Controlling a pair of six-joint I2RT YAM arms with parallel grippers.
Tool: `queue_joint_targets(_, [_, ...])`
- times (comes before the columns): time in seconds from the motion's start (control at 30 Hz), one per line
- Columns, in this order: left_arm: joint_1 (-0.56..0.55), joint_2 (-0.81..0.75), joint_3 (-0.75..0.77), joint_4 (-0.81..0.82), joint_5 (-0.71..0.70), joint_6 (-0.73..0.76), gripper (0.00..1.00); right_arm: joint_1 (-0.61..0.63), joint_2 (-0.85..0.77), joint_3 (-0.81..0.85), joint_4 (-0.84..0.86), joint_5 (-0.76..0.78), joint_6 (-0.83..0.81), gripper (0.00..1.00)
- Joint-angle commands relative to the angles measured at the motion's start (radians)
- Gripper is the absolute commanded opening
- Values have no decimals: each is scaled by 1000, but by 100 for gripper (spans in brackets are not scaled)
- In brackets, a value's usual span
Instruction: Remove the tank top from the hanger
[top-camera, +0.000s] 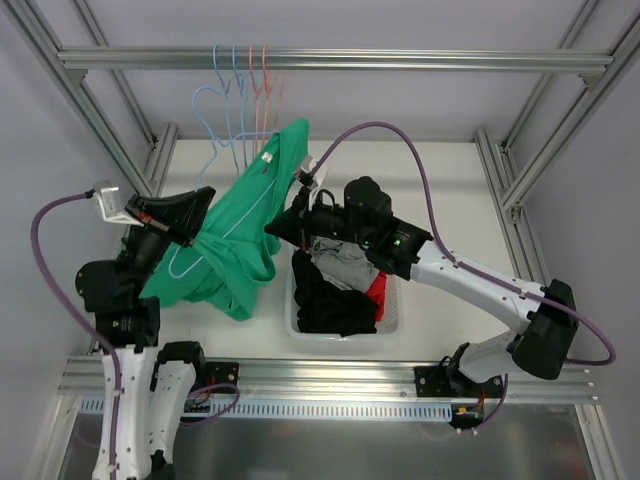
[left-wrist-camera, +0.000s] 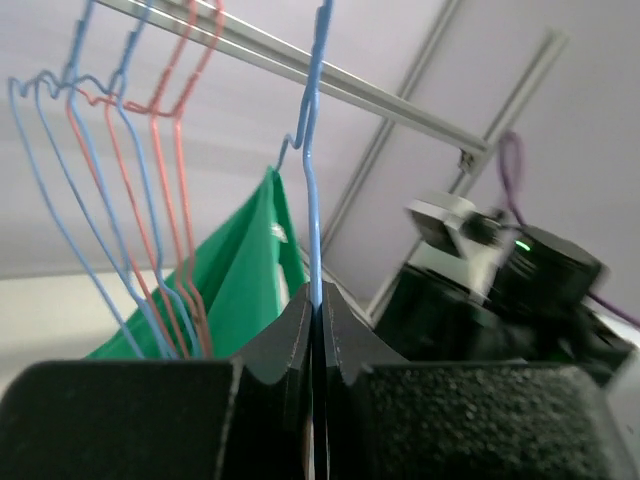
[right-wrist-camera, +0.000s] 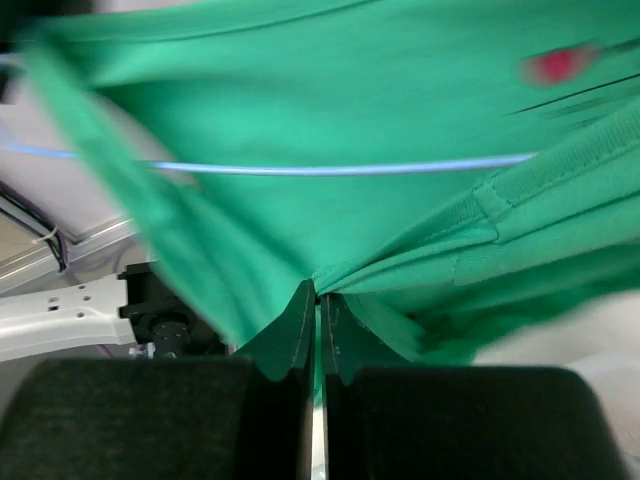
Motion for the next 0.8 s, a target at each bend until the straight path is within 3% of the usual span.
queue_joint_targets(0.0, [-2,64,-59,665,-159,-107,0,67,-47,-25,43,-27,18,0])
queue_joint_targets(0.1, [-2,108,8,668,-63,-95,0,71,-96,-76,40,106,9,0])
queue_joint_targets(0.23, [-1,44,14,518,-13,5,0,28,-179,-99,23,261,-8,0])
queue_joint_targets(0.5, [-9,-252,52,-210,-113,321,0,-94,-124,109,-134,201,-52,0])
queue_joint_targets(0.77, [-22,-407,89,-685,-119,504,0,-148,-14,355,-244,235,-84,0])
